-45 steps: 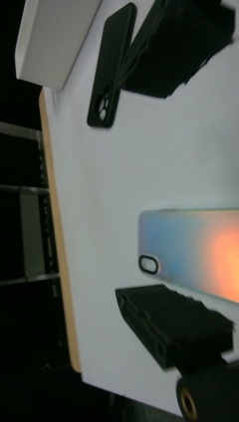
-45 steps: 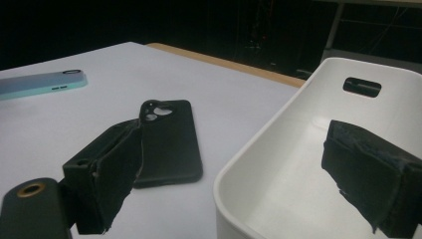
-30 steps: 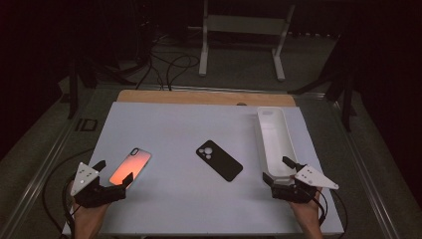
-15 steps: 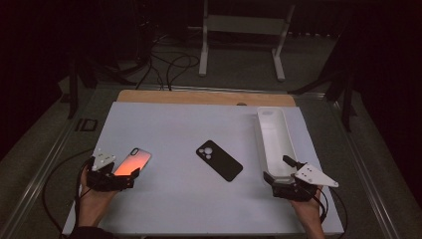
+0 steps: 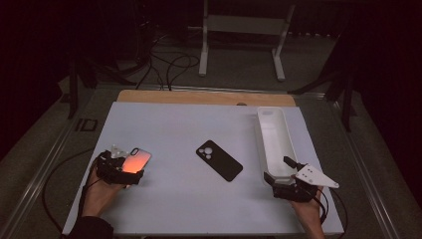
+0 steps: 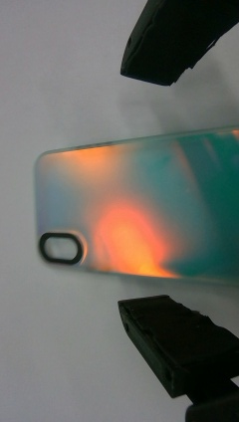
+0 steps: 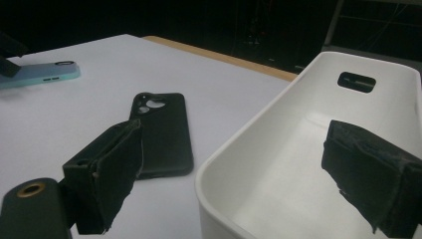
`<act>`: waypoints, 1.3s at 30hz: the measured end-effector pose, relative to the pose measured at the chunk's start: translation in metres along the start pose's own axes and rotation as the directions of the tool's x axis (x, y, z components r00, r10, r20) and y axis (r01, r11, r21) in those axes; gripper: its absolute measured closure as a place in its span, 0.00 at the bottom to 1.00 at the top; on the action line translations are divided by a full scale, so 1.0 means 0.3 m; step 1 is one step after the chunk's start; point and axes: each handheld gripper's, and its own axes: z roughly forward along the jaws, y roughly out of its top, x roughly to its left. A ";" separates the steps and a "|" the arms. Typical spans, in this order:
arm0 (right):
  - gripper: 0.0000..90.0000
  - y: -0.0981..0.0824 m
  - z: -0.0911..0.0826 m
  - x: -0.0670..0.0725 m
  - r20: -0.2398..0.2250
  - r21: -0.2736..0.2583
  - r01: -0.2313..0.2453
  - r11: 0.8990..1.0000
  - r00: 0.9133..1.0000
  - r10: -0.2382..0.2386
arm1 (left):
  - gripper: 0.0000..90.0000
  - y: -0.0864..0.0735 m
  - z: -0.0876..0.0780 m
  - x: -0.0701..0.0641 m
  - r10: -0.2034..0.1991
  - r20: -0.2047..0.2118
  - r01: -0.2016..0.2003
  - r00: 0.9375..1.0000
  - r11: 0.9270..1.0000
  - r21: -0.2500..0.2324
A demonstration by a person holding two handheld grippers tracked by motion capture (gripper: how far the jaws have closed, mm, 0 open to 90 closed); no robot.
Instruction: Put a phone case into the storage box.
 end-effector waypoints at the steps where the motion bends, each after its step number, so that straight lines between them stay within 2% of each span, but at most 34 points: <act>1: 0.10 0.000 0.000 0.000 -0.001 -0.001 0.000 1.000 1.000 0.000 | 0.01 -0.001 0.005 0.001 0.002 -0.002 -0.002 1.000 1.000 0.009; 7: 0.10 0.001 -0.005 -0.002 0.001 -0.005 -0.002 1.000 1.000 0.002 | 0.02 -0.014 0.020 0.012 -0.011 0.000 0.011 1.000 0.999 0.043; 11: 0.10 0.000 -0.004 -0.001 0.000 -0.002 0.000 1.000 1.000 0.000 | 0.02 -0.029 0.024 0.029 -0.036 0.006 0.035 0.999 0.998 0.052; 16: 0.10 0.000 -0.004 -0.003 0.002 -0.003 0.002 1.000 1.000 -0.002 | 0.04 -0.046 0.027 0.039 -0.047 0.016 0.046 0.999 0.997 0.067; 23: 0.10 0.000 -0.004 -0.003 0.006 -0.002 0.000 1.000 1.000 0.000 | 0.08 -0.045 0.025 0.038 -0.042 0.023 0.040 0.999 0.996 0.076; 28: 0.10 0.001 -0.004 -0.003 0.005 -0.002 0.004 1.000 1.000 -0.004 | 0.09 -0.032 0.027 0.039 -0.040 0.028 0.036 0.999 0.993 0.110; 31: 0.10 0.002 -0.006 -0.004 0.008 -0.004 0.002 1.000 1.000 -0.002 | 0.15 -0.025 0.021 0.038 -0.029 0.030 0.025 0.999 0.992 0.122; 32: 0.10 0.002 -0.006 -0.004 0.008 -0.006 0.001 1.000 1.000 -0.001 | 0.18 -0.024 0.018 0.038 -0.027 0.030 0.023 0.999 0.992 0.124; 39: 0.11 0.004 -0.006 -0.004 0.009 -0.006 0.001 1.000 1.000 -0.001 | 0.19 -0.030 0.015 0.036 -0.036 0.027 0.033 0.999 0.994 0.102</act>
